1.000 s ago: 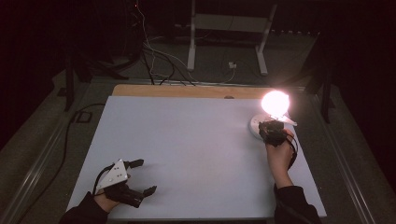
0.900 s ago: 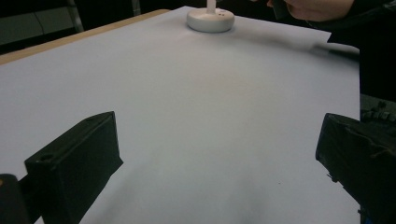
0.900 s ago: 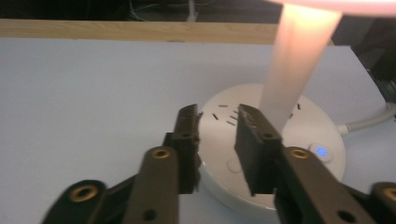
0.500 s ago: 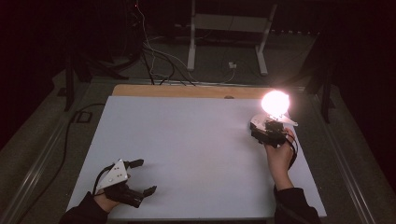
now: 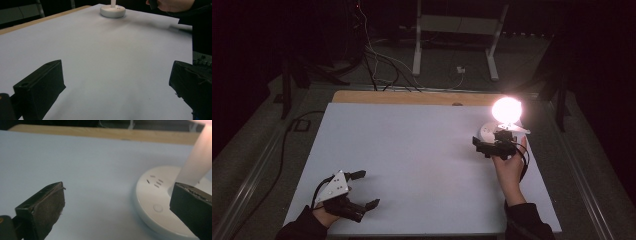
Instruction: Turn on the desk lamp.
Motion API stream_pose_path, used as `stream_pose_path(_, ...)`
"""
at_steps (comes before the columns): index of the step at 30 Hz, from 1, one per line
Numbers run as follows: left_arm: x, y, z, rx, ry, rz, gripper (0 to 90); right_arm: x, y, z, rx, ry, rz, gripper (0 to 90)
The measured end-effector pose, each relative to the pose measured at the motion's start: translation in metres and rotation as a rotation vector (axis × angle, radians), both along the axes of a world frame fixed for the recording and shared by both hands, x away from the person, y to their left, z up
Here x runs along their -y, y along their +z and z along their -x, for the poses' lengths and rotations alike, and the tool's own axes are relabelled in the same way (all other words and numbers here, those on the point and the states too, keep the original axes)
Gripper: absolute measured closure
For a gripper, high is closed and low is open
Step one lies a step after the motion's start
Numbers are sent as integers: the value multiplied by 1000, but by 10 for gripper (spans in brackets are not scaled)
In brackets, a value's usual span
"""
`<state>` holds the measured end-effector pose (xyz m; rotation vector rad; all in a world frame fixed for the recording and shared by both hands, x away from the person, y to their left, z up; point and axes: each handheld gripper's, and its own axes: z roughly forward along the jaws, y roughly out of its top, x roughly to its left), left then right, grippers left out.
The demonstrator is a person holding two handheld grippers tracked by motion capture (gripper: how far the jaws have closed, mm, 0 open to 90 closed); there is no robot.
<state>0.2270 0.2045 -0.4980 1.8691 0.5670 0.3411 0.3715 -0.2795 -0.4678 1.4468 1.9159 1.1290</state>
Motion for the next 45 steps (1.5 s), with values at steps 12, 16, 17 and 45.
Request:
stream_pose_path(12, -1, 0, 0, 3, -2, 2, 4, -14, 14, 22, 15, 156, -40, 0)
stream_pose_path(16, -1, 1, 1, 3, -3, 0, 4, -19, 17, 31, 28, 218, -43, 0)
stream_pose_path(17, -1, 1, 1, 5, -2, -1, 4, -21, 17, 33, 28, 229, -51, 0)
stream_pose_path(45, 0, 0, 1, 3, -6, -6, 4, -13, -17, 86, -1, 519, 46, 0)
